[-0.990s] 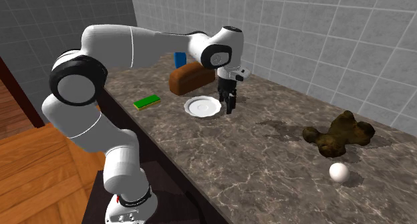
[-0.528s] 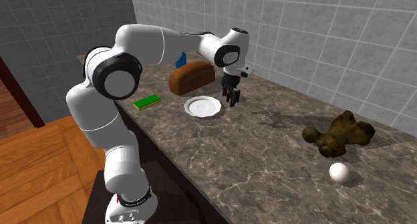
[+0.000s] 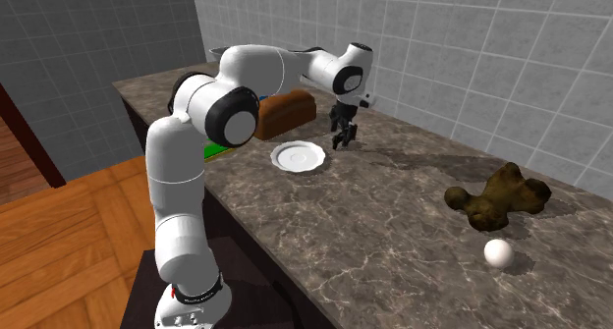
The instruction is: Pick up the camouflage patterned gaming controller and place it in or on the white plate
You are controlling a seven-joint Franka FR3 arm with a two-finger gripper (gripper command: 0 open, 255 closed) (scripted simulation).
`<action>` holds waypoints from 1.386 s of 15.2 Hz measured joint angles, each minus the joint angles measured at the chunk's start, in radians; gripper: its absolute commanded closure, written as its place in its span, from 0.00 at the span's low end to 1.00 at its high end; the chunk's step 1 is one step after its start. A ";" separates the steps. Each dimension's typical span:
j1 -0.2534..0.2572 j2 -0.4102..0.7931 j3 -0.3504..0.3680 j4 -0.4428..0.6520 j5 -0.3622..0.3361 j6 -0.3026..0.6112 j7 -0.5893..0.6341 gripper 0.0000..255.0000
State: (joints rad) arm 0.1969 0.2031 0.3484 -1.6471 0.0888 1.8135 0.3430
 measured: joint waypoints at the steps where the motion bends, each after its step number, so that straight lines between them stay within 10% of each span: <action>1: 0.009 0.027 0.005 0.027 -0.003 -0.003 0.006 0.00; 5: 0.050 0.144 0.019 0.161 -0.026 -0.028 0.036 0.00; 18: 0.059 0.160 0.021 0.091 -0.029 0.059 0.039 0.00; 19: 0.059 0.160 0.021 0.091 -0.029 0.059 0.039 1.00; 21: 0.059 0.160 0.021 0.091 -0.029 0.059 0.039 1.00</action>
State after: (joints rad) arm 0.2559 0.3634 0.3693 -1.5560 0.0598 1.8726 0.3824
